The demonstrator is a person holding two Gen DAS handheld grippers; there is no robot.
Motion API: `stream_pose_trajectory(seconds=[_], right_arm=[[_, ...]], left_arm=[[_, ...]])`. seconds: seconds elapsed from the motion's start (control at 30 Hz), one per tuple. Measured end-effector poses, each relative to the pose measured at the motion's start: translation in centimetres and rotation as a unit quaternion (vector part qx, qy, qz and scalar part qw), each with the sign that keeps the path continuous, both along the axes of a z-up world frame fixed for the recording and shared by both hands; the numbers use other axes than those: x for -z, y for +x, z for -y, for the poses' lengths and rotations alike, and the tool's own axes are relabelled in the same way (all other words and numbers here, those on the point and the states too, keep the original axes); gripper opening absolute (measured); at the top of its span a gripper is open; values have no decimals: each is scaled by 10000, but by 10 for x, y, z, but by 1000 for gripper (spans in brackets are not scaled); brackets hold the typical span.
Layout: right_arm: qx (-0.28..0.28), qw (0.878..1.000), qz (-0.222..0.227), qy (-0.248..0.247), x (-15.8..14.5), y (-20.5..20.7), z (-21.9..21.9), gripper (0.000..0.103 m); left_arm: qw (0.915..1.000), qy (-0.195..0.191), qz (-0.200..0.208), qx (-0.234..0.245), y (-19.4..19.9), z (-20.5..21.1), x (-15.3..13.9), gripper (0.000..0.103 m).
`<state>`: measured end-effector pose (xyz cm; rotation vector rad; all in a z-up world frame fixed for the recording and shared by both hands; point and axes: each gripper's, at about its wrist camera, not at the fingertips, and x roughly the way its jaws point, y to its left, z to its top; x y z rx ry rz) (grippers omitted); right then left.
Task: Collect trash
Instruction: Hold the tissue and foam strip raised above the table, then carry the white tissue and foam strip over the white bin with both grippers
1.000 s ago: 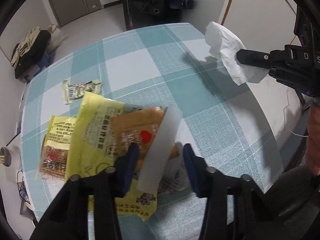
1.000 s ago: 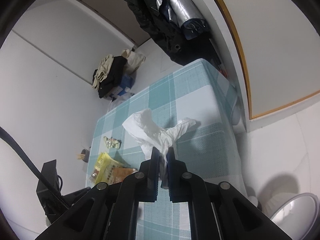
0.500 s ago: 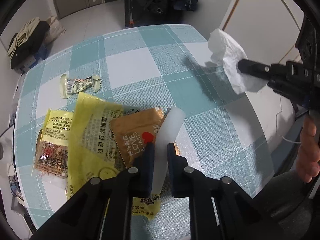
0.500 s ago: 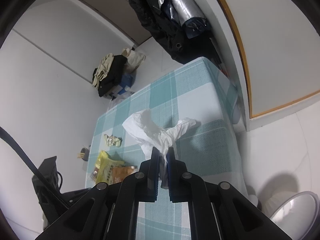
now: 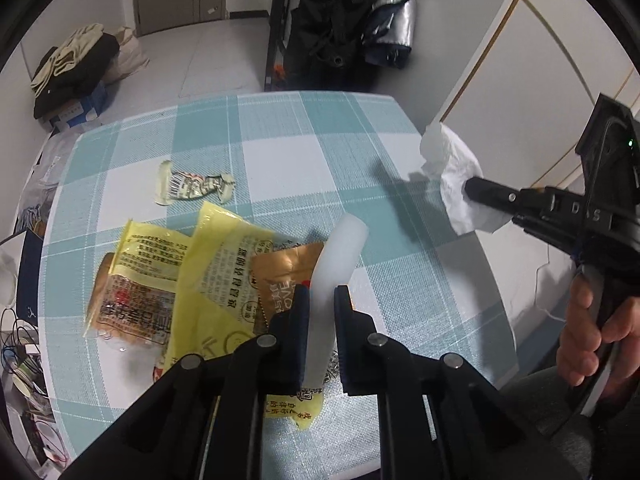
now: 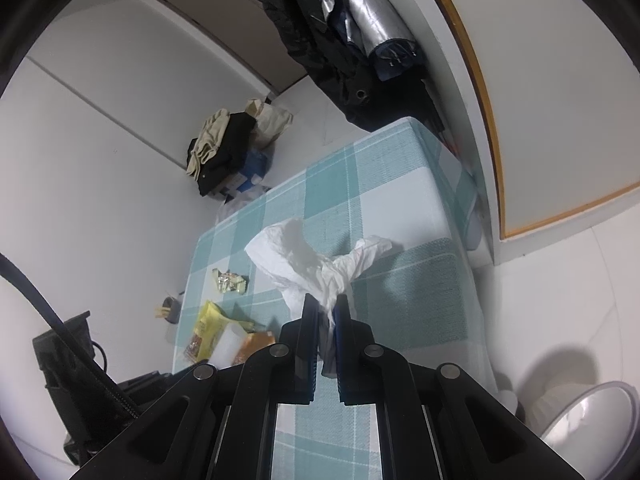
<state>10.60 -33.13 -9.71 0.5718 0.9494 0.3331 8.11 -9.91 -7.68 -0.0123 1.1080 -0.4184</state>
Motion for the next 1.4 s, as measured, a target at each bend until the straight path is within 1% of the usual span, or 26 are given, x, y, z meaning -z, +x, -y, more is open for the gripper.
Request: stream_pose_trajectory(seconds=[0.17,0.33,0.43,0.6,0.8,0.93,1.0,1.23,1.3,1.4], right_arm=[[-11,10000,76,-31,-5,-6,-5,7],[-75,9997,200,-107,-11,-12,-15,7],[-134,9991,363,-177,-18,-19,-24,7],[-378,9959,719,-387,-31,-31,-43,7],[-506,9932,962,-425,-41,-46,-62,7],[-619,9907,1119,-459,-45,-56,-77,7],[-733,9883,1207,-579,-48,-61,-89,7],[-964,9839,1320,-730,-51,-75,-112,7],[-1007,9817,1368,-855,-53,-79,-119,7],[-1029,9811,1382,-885,-56,-83,-125,7]], left_arm=[[9997,-162,107,-120,1,-7,-2,8],[9987,-344,261,-279,-5,-17,-12,8],[9972,-520,372,-387,-11,-27,-21,9],[9927,-942,440,-613,-24,-47,-33,8],[9893,-1012,717,-770,-38,-63,-44,8],[9869,-1095,759,-906,-43,-76,-46,8],[9858,-1155,769,-946,-45,-82,-47,8],[9827,-1259,871,-1042,-54,-100,-54,8],[9823,-1313,857,-1027,-56,-104,-55,8],[9819,-1339,889,-1002,-59,-108,-59,8]])
